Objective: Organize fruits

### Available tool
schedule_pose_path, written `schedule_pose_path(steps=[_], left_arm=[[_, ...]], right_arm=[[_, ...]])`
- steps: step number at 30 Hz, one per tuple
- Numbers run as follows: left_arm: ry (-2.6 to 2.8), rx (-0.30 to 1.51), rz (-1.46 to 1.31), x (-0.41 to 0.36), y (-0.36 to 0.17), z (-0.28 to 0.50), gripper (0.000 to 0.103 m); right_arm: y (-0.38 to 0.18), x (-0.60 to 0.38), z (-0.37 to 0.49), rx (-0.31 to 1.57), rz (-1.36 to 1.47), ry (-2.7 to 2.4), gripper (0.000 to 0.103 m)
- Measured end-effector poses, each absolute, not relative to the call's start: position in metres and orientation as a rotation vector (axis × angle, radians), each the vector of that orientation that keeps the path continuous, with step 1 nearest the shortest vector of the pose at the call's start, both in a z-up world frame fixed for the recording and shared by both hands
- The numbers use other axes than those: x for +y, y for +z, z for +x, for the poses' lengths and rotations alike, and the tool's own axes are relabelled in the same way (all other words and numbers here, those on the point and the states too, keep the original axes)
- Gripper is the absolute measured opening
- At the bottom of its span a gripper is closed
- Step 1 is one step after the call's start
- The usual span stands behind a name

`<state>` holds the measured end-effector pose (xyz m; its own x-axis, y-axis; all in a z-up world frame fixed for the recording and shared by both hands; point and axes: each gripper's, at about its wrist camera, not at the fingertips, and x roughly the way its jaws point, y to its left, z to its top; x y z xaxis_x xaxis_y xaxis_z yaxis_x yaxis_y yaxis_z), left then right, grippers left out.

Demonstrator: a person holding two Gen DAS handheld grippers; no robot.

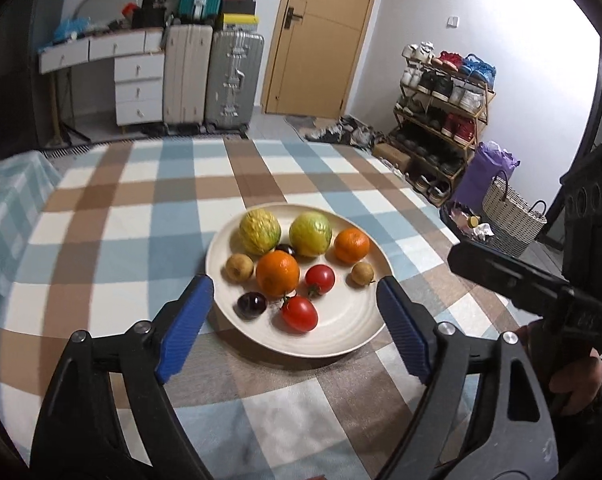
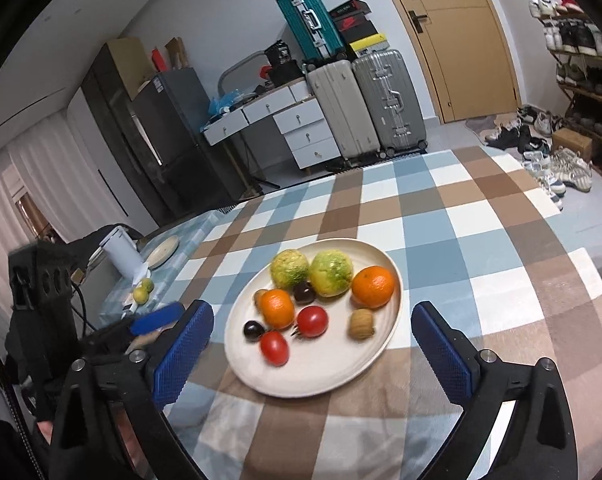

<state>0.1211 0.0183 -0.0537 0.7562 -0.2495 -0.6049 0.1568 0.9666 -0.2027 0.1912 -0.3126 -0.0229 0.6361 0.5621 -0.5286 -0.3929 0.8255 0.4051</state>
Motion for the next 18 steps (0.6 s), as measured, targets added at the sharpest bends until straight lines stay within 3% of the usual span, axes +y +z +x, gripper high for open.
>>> schedule_pose_path(steps=[4, 7, 18], left_arm=[[-0.2, 0.639, -0.137, 0.02, -0.034, 0.1, 0.088], [-0.178, 0.604, -0.139, 0.022, -0.02, 0.083, 0.101], [-0.049, 0.432, -0.116, 0.032, 0.016, 0.034, 0.102]], right_arm=[[-0.009, -0.311, 0.17, 0.648, 0.25, 0.557, 0.102], [0.004, -0.312, 0.154, 0.606, 0.231, 0.555, 0.103], [0.028, -0.309, 0.098, 0.352, 0.136, 0.526, 0.103]])
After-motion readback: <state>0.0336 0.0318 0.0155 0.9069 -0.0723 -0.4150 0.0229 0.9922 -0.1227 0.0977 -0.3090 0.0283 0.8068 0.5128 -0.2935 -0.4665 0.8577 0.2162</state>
